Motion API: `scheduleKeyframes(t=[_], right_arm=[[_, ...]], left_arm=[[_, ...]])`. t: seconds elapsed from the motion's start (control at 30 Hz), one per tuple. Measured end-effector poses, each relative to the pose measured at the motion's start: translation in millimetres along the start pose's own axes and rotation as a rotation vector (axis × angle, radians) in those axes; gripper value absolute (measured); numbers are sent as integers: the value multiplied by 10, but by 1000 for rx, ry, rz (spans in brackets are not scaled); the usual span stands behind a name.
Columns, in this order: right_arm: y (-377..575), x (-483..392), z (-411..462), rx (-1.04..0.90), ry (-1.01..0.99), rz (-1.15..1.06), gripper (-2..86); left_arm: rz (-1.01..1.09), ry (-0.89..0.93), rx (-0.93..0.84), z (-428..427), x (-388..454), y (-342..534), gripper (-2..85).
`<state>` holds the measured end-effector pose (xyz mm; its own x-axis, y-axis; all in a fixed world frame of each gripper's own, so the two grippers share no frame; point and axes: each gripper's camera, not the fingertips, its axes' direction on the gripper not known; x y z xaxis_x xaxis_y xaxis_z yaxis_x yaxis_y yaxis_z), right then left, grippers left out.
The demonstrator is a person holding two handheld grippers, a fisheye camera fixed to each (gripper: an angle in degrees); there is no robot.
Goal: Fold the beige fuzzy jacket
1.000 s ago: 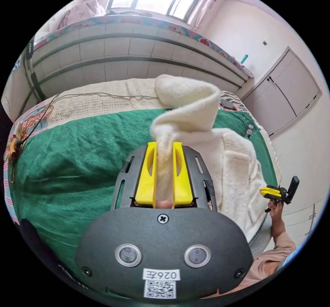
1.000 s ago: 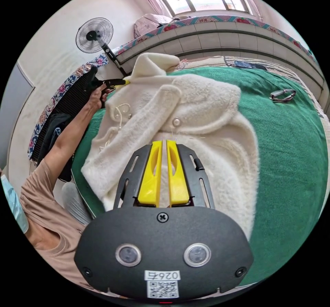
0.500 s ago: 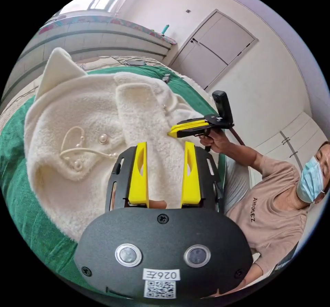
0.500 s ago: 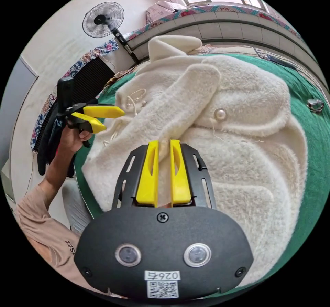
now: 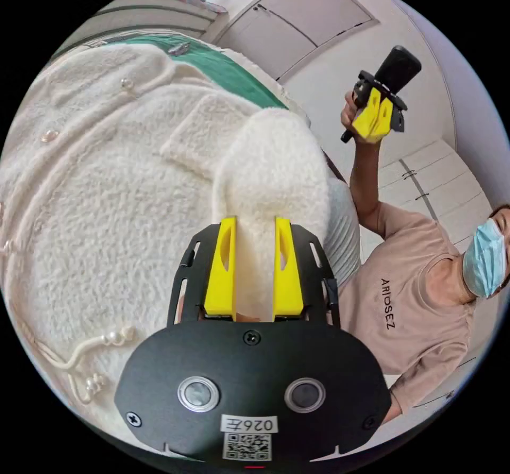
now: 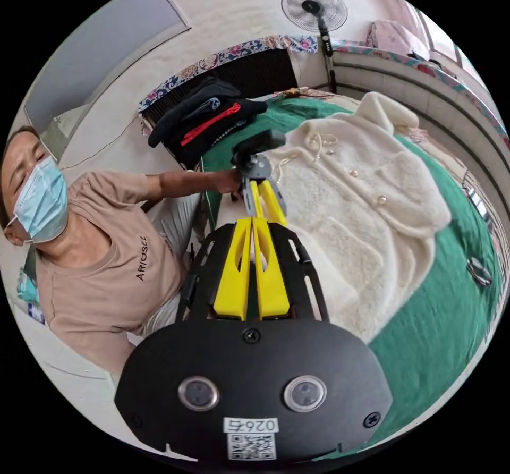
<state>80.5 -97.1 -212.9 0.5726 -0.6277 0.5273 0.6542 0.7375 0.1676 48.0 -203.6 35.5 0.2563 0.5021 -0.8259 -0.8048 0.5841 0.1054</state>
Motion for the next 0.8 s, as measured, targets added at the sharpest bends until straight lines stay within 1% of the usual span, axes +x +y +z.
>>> scheduleKeyframes(t=[0.03, 0.07, 0.13, 0.2, 0.23, 0.27, 0.3, 0.33, 0.37, 0.4, 0.43, 0.47, 0.5, 0.53, 0.57, 0.6, 0.67, 0.73, 0.8], right_arm=[[57, 19, -172, 72, 61, 40, -12], [97, 69, -304, 167, 121, 98, -11], [90, 191, -330, 281, 194, 176, -10], [-21, 421, -69, 199, 265, 282, -10], [-127, 612, 246, 10, 287, 333, -11], [-194, 780, 658, -277, 251, 331, -12], [-188, 837, 882, -428, 203, 317, -12], [-138, 853, 1163, -585, 120, 271, -13], [-150, 792, 1066, -546, 88, 225, -13], [-149, 754, 1007, -559, 58, 196, -13], [-116, 664, 876, -546, -36, 126, -12], [-61, 621, 687, -447, -46, 93, -12], [-32, 638, 580, -392, -25, 110, -12], [19, 712, 346, -288, 21, 163, -12], [64, 822, 75, -144, 70, 233, -11], [90, 888, -58, -66, 89, 277, -11], [200, 1243, -507, 235, 119, 473, -9], [206, 1538, -631, 336, 150, 591, -6], [82, 1774, -573, 299, 263, 610, -1]], left_arm=[[3, -11, -8, 30, 66, 34, 62], [8, -11, -18, 51, 114, 72, 60], [-1, 1, -26, 54, 140, 143, 56], [-24, 22, -18, -3, 121, 221, 52], [-39, 34, -17, -81, 103, 279, 51], [-47, 40, -2, -198, 92, 344, 50], [-48, 33, 17, -275, 91, 384, 50], [-54, -1, 73, -455, 89, 481, 50], [-71, -51, 132, -648, 73, 590, 49], [-81, -76, 159, -744, 58, 647, 49], [-105, -129, 208, -935, 9, 762, 44], [-134, -185, 248, -1112, -54, 870, 31], [-149, -215, 267, -1197, -89, 922, 21], [-179, -283, 307, -1359, -160, 1016, 7], [-215, -363, 349, -1513, -234, 1094, -2], [-236, -404, 367, -1586, -272, 1125, -3], [-307, -522, 421, -1856, -431, 1182, -5], [-334, -571, 450, -2039, -539, 1176, -2], [-359, -631, 490, -2208, -639, 1166, 9]])
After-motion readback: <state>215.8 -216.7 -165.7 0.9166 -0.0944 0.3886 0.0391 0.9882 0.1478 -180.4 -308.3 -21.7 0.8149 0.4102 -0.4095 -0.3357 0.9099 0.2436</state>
